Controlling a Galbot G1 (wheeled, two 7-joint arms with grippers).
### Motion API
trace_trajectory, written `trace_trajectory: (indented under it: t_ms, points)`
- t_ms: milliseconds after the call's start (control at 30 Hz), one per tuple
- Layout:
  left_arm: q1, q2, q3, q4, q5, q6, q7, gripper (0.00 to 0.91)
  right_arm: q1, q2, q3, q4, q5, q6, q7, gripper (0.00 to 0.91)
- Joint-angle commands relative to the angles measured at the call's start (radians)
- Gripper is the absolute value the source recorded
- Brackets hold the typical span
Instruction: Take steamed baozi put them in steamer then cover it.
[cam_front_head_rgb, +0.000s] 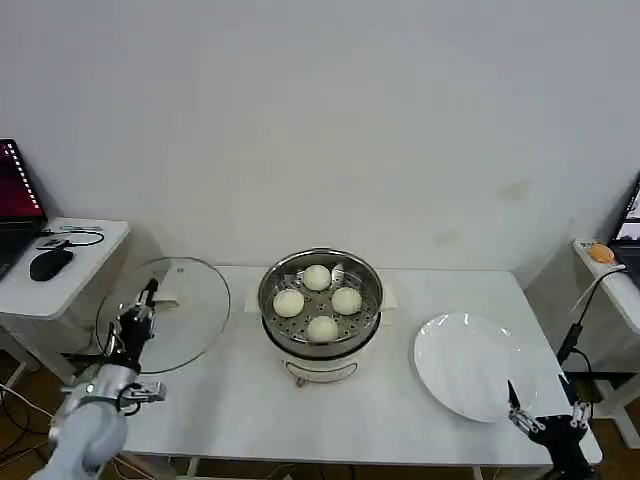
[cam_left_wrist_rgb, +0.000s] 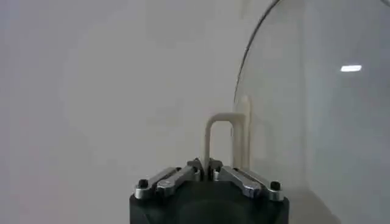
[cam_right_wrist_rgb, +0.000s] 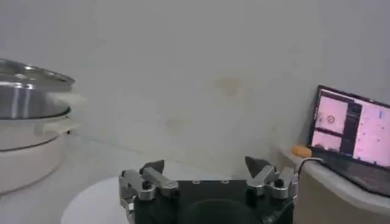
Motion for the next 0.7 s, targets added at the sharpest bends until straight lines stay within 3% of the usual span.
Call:
trace_trajectory:
  t_ms: [33, 267, 400, 700]
  points:
    - [-0.051, 0.162, 0.11, -0.25, -0.127, 0.253, 0.178, 0.0, 0.019, 0.011, -0.021, -0.025, -0.037, 0.003, -0.005, 0.907]
    - [-0.327, 0.19, 0.442, -0.269, -0.187, 0.461, 0.292, 0.0, 0.047, 0.02, -0.04, -0.046, -0.082, 0.009, -0.003, 0.907]
    - [-0.479, 0.096, 0.602, -0.211, -0.172, 0.529, 0.332, 0.0, 0.064, 0.033, -0.057, -0.052, -0.09, 0.008, -0.001, 0.907]
    - [-0.589, -0.067, 0.723, -0.07, -0.119, 0.558, 0.368, 0.0, 0.073, 0.052, -0.083, -0.062, -0.108, 0.013, 0.002, 0.907]
